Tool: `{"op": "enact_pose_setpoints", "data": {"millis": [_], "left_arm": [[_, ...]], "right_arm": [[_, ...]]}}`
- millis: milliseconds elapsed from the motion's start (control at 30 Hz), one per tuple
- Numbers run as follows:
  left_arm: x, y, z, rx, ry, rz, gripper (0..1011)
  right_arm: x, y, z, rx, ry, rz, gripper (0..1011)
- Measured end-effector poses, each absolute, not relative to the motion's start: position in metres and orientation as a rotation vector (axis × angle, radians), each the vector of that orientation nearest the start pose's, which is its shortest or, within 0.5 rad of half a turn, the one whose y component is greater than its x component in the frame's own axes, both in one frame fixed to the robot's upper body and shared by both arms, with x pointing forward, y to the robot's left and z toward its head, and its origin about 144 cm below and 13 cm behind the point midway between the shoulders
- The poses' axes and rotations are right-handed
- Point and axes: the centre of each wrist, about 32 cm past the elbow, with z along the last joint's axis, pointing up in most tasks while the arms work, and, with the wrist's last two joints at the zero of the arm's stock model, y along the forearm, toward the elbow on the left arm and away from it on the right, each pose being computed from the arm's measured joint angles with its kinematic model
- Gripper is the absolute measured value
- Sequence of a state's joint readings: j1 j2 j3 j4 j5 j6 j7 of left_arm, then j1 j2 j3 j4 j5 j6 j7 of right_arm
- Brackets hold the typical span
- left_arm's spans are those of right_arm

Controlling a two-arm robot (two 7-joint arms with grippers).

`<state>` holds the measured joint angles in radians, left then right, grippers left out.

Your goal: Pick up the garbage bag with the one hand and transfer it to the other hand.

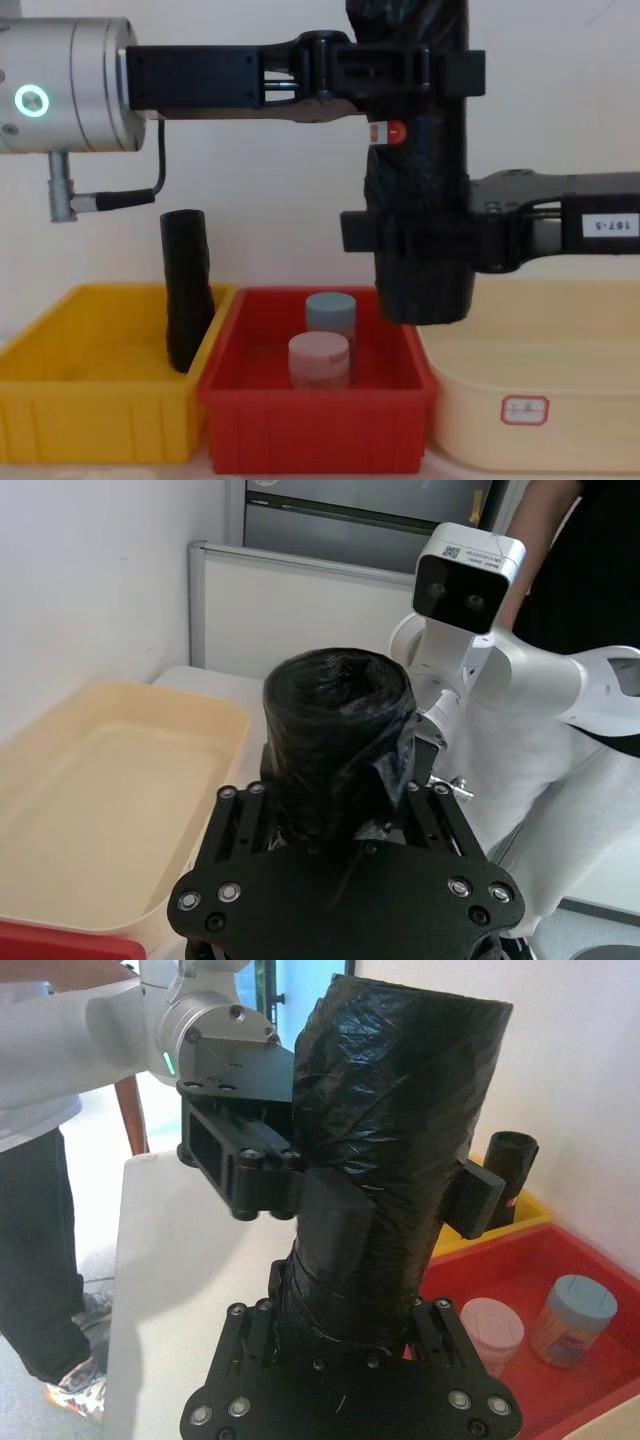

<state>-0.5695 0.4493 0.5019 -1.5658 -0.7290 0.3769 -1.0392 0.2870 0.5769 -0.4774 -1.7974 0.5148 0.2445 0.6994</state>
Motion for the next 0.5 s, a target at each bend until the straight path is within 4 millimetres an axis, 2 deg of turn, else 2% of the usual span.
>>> {"op": "enact_pose_setpoints", "data": {"millis": [200,267,433,500], "left_arm": [[0.5571,0.2150,1.3071,-0.025,0.105,0.038,716],[0.5571,0.2149,1.3072,-0.025,0.105,0.038,745],[0.5571,0.2152,1.3071,-0.025,0.105,0.038,916],[0.5570,0.2157,1.3070,-0.025,0.105,0.038,945]], "right_arm": [[0.4822,-0.2283,1.2594,-0.125,-0.047,-0.390,536],[0.4819,-0.2288,1.2597,-0.120,-0.049,-0.402,536],[0.4819,-0.2307,1.2608,-0.110,-0.057,-0.435,536],[0.4821,-0.2315,1.2615,-0.107,-0.060,-0.447,536]]}}
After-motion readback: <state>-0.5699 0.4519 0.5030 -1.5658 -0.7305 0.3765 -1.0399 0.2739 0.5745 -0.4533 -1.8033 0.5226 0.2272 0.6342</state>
